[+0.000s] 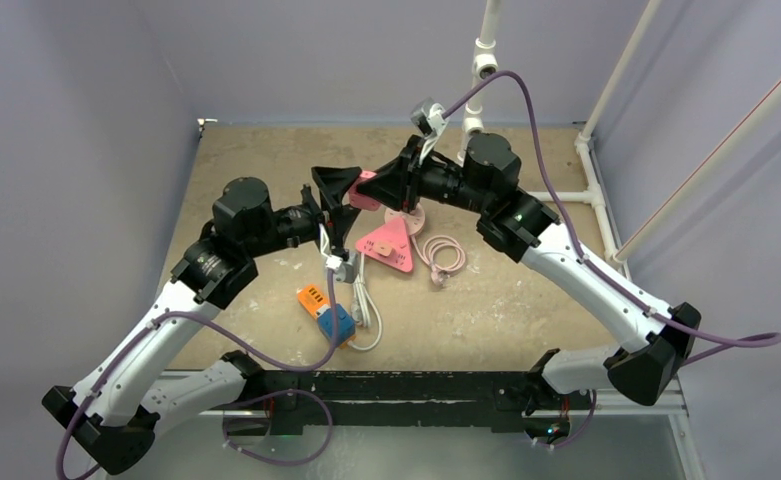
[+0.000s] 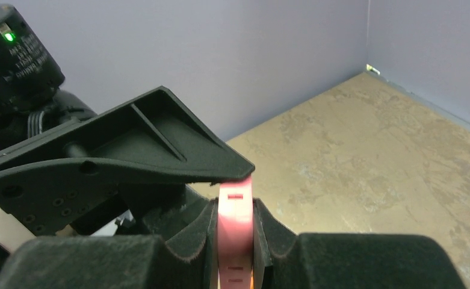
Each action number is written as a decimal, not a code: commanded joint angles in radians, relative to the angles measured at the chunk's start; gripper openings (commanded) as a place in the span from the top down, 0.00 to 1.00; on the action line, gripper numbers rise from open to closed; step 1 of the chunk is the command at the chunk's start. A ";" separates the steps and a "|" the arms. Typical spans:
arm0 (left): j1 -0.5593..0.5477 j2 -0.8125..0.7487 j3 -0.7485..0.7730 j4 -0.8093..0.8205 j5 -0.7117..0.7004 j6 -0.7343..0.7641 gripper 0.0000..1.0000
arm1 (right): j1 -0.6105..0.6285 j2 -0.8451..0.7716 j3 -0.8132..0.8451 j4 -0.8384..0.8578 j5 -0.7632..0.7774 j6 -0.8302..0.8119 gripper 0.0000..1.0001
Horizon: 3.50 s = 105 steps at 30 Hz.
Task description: Insert the plug
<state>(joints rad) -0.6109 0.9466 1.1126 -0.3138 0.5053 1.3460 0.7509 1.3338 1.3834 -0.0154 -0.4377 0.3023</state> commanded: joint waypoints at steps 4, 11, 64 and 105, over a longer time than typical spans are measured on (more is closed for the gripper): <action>-0.002 0.018 0.035 0.025 0.048 -0.005 0.52 | 0.003 -0.028 0.015 0.033 -0.021 0.000 1.00; -0.009 0.032 0.053 0.088 0.016 -0.157 1.00 | 0.003 -0.047 -0.039 0.127 0.025 0.060 0.37; -0.106 0.015 0.030 -0.014 -0.066 -0.194 0.04 | 0.055 -0.020 -0.093 0.224 0.205 0.195 1.00; -0.105 0.089 -0.327 -0.665 0.054 0.285 0.01 | -0.134 -0.087 -0.130 -0.040 0.367 -0.083 1.00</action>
<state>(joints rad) -0.7139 1.0000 0.7521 -1.0710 0.5140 1.5982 0.6151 1.2819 1.2667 -0.0601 -0.0368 0.2420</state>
